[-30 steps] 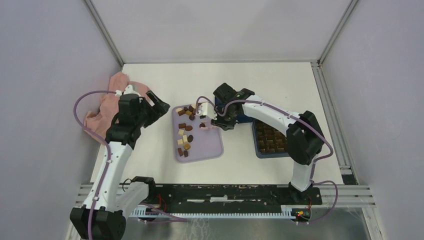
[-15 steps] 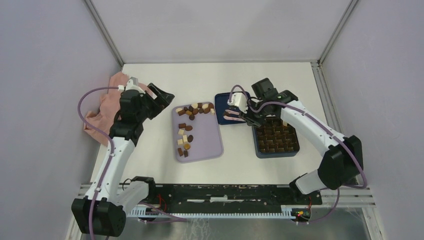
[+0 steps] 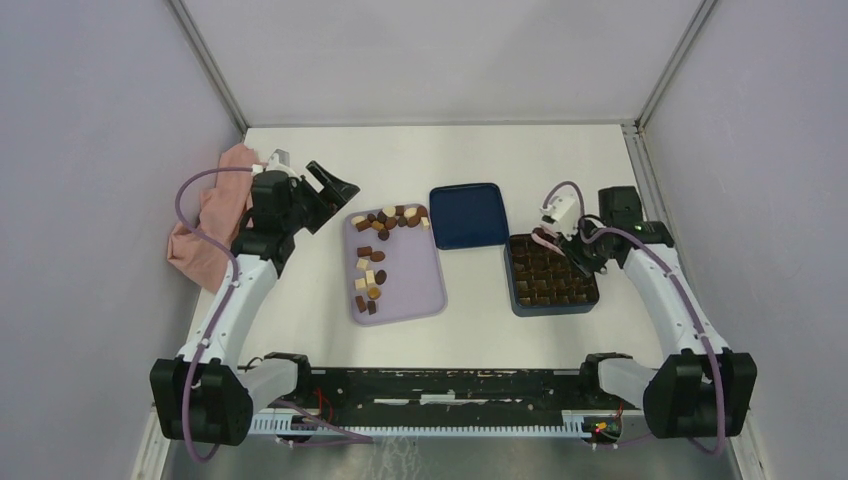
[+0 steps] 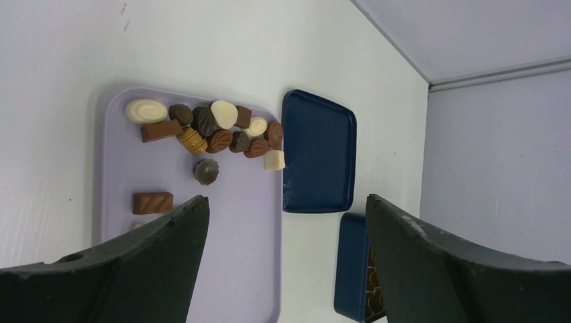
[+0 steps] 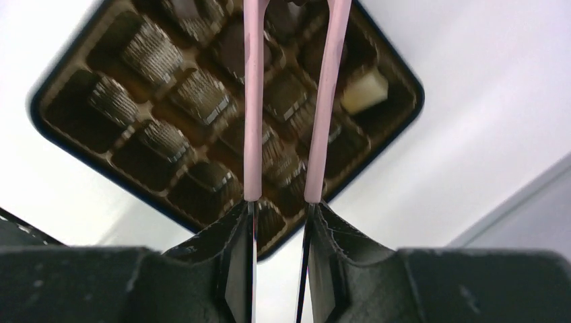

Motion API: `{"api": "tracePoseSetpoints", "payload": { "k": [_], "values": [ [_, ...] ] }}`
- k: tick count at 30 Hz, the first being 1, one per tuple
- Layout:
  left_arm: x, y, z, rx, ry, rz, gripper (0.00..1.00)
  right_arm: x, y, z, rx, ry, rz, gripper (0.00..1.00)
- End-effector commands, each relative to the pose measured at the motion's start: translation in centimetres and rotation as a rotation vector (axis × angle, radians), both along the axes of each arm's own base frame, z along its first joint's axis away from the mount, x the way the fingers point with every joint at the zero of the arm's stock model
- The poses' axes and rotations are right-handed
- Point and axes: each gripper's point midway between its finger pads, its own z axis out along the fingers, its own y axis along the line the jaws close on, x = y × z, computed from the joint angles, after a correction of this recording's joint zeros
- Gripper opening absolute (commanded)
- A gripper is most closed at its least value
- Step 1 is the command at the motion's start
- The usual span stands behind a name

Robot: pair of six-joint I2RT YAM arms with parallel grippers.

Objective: Pack the chocolate
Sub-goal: Pick up the fake chocolate from the plate, then place the fake chocolate in the packing box.

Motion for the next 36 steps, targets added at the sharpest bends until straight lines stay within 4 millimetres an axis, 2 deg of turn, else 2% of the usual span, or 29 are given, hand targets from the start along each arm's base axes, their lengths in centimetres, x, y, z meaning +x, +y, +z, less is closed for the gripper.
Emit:
{"api": "tracePoseSetpoints", "payload": {
  "k": [1, 6, 9, 14, 24, 29, 36],
  "values": [
    [0.9, -1.0, 1.6, -0.040, -0.053, -0.036, 0.91, -1.9, -3.9, -0.3, -0.060, -0.015, -0.059, 0.27],
    [1.1, -1.1, 1.3, -0.038, -0.051, -0.048, 0.91, -3.8, -6.3, -0.7, -0.083, 0.017, -0.099, 0.28],
    [1.0, -1.1, 1.0, -0.032, -0.049, -0.054, 0.91, -4.7, -6.7, -0.8, -0.097, 0.034, -0.087, 0.28],
    [0.6, -1.1, 0.6, -0.020, -0.048, -0.061, 0.91, -5.6, -6.5, -2.0, -0.092, 0.077, -0.069, 0.29],
    [-1.1, -0.7, 0.6, 0.008, -0.052, -0.061, 0.91, -4.3, -6.2, -3.0, -0.048, 0.099, -0.103, 0.33],
    [-1.7, -0.4, 0.6, 0.025, -0.053, -0.059, 0.91, -4.3, -6.0, -3.2, -0.039, 0.102, -0.095, 0.43],
    [-2.2, -0.5, 1.2, 0.024, -0.067, -0.069, 0.91, -3.3, -5.9, -1.4, -0.031, 0.063, -0.090, 0.44]
  ]
}}
